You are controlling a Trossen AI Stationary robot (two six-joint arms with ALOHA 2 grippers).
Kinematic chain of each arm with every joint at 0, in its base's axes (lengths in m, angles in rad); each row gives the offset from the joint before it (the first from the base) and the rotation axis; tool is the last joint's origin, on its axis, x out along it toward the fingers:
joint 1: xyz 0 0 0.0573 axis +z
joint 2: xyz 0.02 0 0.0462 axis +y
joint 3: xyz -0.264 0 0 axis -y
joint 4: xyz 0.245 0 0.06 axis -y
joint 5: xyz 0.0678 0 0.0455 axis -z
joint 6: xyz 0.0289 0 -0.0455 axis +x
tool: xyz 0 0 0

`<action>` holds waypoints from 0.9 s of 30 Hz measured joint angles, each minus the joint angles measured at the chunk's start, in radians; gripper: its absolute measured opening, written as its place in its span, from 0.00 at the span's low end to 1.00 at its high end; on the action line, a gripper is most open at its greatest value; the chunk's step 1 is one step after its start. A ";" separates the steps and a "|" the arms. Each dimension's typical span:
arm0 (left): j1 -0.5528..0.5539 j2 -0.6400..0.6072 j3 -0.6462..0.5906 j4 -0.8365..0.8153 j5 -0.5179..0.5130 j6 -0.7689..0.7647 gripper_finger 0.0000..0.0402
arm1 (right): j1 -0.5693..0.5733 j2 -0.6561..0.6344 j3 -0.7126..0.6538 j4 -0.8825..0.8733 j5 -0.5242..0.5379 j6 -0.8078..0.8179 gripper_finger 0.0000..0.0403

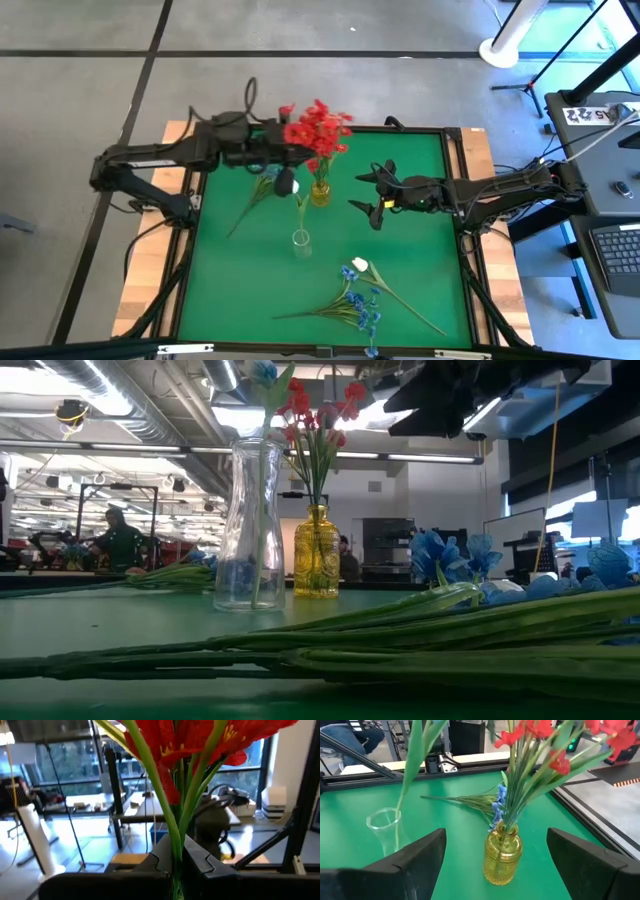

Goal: Sort flowers into vase by color
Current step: Put the red flowers into the yellow flower vase

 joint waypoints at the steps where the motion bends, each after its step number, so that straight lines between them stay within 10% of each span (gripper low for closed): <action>1: 0.000 0.007 0.000 -0.001 -0.001 -0.003 0.02 | 0.000 0.000 0.000 0.009 0.000 -0.004 0.85; 15: -0.087 0.032 0.000 -0.055 0.001 -0.028 0.02 | 0.011 0.034 0.000 0.559 -0.157 -0.181 0.85; 27: -0.113 0.098 0.000 -0.019 0.000 -0.034 0.02 | 0.011 0.172 0.113 0.570 -0.175 -0.182 0.70</action>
